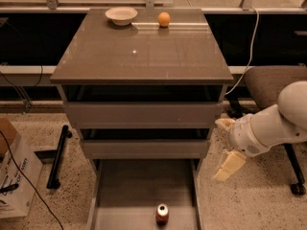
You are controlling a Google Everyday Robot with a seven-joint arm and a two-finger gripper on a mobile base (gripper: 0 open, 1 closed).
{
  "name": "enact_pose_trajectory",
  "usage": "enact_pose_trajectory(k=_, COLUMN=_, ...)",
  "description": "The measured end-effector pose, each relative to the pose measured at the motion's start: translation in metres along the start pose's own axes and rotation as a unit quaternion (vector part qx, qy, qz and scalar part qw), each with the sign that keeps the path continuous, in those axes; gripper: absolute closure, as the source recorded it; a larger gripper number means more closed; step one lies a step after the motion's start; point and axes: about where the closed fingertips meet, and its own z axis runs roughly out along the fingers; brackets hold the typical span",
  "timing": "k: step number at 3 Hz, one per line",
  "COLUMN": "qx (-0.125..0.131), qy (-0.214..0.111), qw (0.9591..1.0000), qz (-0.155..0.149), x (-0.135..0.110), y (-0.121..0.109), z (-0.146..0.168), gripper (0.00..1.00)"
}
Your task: Pick coke can from bottom drawer and place on counter
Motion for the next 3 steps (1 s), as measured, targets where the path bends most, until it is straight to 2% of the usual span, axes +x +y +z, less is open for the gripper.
enact_pose_trajectory(k=2, qx=-0.040, qy=-0.063, qw=0.9972, qz=0.010, x=0.050, y=0.005, z=0.093, gripper=0.00)
enact_pose_trajectory(k=3, qx=-0.081, qy=-0.085, qw=0.9926, qz=0.029, x=0.080, y=0.005, z=0.148, gripper=0.00)
